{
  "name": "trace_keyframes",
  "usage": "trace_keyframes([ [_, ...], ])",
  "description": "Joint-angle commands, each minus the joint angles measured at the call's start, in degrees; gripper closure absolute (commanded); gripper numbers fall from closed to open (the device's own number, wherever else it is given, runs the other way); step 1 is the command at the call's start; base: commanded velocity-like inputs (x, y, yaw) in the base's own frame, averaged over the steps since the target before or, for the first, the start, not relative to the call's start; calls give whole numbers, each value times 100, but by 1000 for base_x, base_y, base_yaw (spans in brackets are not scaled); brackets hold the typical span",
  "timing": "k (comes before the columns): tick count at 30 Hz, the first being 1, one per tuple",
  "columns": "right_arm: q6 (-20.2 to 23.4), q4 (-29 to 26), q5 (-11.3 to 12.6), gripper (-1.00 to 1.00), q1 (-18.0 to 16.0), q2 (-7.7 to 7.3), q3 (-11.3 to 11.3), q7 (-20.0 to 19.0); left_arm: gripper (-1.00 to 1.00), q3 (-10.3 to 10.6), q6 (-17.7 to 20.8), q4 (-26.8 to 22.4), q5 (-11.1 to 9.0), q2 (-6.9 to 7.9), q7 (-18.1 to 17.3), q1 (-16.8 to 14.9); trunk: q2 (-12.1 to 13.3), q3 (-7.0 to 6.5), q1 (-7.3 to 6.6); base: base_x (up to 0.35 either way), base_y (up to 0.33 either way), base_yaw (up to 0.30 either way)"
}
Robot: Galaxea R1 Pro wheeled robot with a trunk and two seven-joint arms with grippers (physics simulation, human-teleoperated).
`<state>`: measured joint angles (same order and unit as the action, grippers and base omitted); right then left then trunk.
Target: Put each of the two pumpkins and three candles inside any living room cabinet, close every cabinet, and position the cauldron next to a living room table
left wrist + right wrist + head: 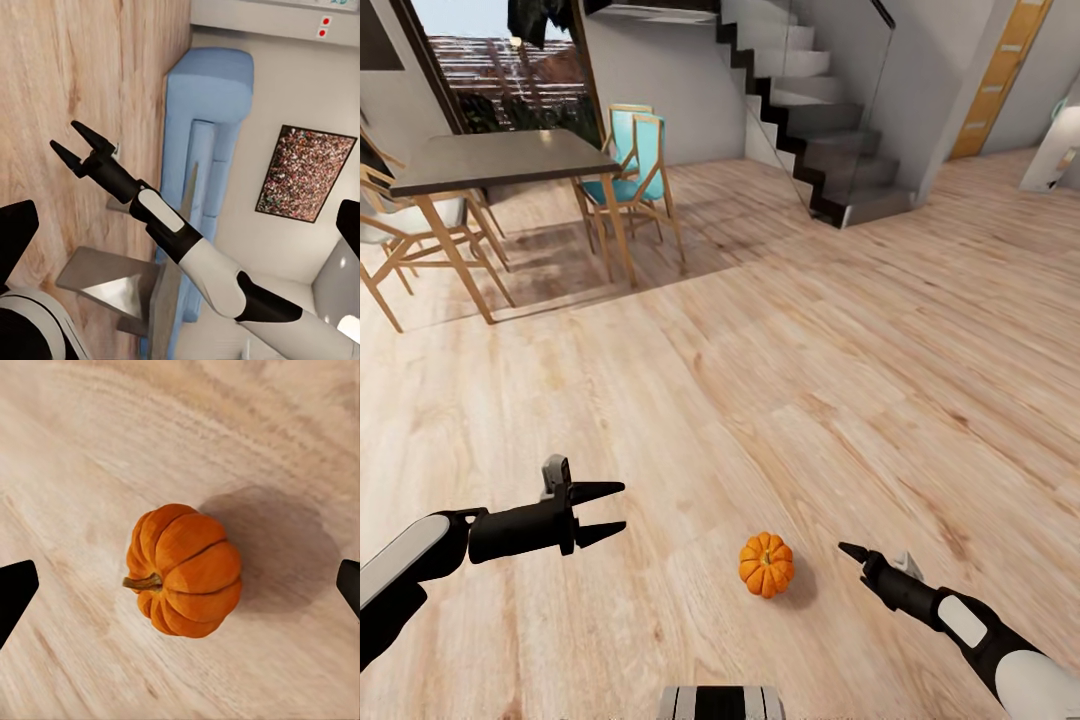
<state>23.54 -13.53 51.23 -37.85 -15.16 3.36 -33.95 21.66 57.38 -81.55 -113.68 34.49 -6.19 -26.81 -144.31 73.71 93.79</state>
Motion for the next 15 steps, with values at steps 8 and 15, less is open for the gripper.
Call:
trace_keyframes([
  [8, 27, 6, 56, -100, -3, -5, 34, -380, -100, 14, 1, -35, 39, 5, -63, -4, -13, 182, 19, 0, 0, 0],
  [15, 22, 58, 61, -100, -3, -5, 33, -412, -100, 14, 1, -52, 39, 5, -60, -5, -22, 337, 37, 0, 0, 0],
])
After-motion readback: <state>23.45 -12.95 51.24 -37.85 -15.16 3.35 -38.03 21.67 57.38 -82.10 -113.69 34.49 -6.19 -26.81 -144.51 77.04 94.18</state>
